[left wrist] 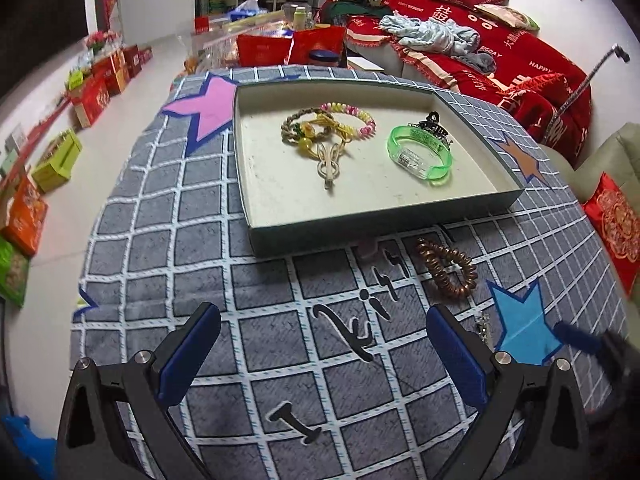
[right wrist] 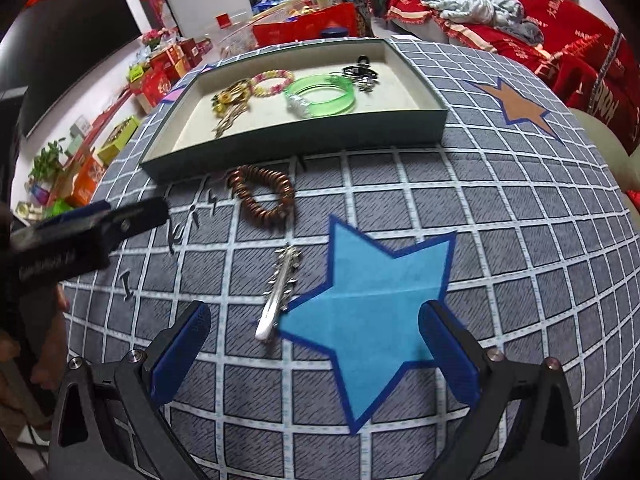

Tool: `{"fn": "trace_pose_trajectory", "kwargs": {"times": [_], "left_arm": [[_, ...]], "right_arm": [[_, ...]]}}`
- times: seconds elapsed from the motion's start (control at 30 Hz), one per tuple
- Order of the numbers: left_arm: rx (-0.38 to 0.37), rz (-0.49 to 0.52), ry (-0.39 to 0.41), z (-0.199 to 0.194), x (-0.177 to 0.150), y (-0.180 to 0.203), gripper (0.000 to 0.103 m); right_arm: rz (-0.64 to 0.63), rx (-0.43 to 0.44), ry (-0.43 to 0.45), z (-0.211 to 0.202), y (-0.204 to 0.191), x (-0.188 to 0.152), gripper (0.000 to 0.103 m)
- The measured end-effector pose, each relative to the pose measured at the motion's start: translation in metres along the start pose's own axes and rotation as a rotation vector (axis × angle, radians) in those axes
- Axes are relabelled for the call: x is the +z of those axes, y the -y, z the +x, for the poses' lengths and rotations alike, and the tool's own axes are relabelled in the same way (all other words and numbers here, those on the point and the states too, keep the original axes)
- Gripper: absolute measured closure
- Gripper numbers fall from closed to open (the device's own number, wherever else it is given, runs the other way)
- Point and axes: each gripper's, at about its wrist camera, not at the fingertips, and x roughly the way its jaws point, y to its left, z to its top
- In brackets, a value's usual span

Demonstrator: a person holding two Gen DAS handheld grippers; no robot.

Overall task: Organize jewelry
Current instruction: 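Move both open tools back toward the brown coil tie and silver barrette, then grasp the brown coil hair tie with the left tool while the right tool grasps the silver barrette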

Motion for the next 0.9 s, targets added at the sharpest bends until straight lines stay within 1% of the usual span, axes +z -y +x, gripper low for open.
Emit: {"fn": "trace_pose_trajectory", "kwargs": {"times": [0.03, 0.1, 0.17, 0.2, 0.23, 0.27, 0.3, 0.37, 0.4, 0.47, 0.57, 0.6, 0.63, 0.67, 0.8, 0.9], "left_arm": [[-0.006, -0.008, -0.007, 0.001, 0.000, 0.000, 0.000], [-0.019, -0.012, -0.022, 0.005, 0.001, 0.002, 0.000], [-0.039, -0.012, -0.035, 0.008, 0.002, 0.004, 0.000], [-0.045, -0.014, -0.042, 0.009, 0.003, 0.006, 0.000], [-0.049, -0.016, -0.047, 0.012, 0.004, 0.007, 0.000], [-0.058, -0.019, -0.052, 0.013, 0.005, 0.008, 0.000], [-0.062, -0.018, -0.053, 0.014, 0.006, 0.010, 0.000], [-0.069, -0.011, -0.054, 0.016, 0.007, 0.014, 0.000], [-0.069, -0.004, -0.054, 0.017, 0.008, 0.016, 0.000], [-0.072, 0.013, -0.054, 0.018, 0.010, 0.024, 0.000], [-0.079, 0.025, -0.065, 0.022, 0.012, 0.032, 0.000], [-0.081, 0.024, -0.063, 0.024, 0.012, 0.034, 0.000], [-0.084, 0.023, -0.062, 0.025, 0.013, 0.037, 0.005], [-0.086, 0.023, -0.064, 0.026, 0.013, 0.039, 0.007], [-0.096, 0.010, -0.062, 0.030, 0.017, 0.047, 0.008], [-0.097, -0.001, -0.062, 0.035, 0.020, 0.050, 0.020]], "right_arm": [[-0.007, -0.006, 0.002, 0.001, -0.002, -0.001, 0.000], [-0.016, -0.014, 0.008, 0.002, -0.009, -0.003, 0.005], [-0.021, -0.015, 0.004, 0.005, -0.013, -0.004, 0.020], [-0.024, -0.017, 0.001, 0.007, -0.014, -0.005, 0.025], [-0.029, -0.021, -0.002, 0.008, -0.017, -0.007, 0.033], [-0.032, -0.026, -0.003, 0.010, -0.018, -0.008, 0.038], [-0.045, -0.047, 0.012, 0.009, -0.020, -0.010, 0.040], [-0.063, -0.070, 0.024, 0.009, -0.023, -0.011, 0.058], [-0.068, -0.075, 0.028, 0.009, -0.022, -0.011, 0.062], [-0.066, -0.075, 0.038, 0.008, -0.020, -0.011, 0.077], [-0.062, -0.073, 0.051, 0.007, -0.018, -0.013, 0.082], [-0.057, -0.068, 0.054, 0.006, -0.017, -0.014, 0.083], [-0.056, -0.066, 0.056, 0.006, -0.016, -0.014, 0.083], [-0.055, -0.064, 0.058, 0.006, -0.016, -0.014, 0.083], [-0.055, -0.061, 0.061, 0.007, -0.015, -0.013, 0.083], [-0.052, -0.059, 0.062, 0.007, -0.016, -0.013, 0.083]]}}
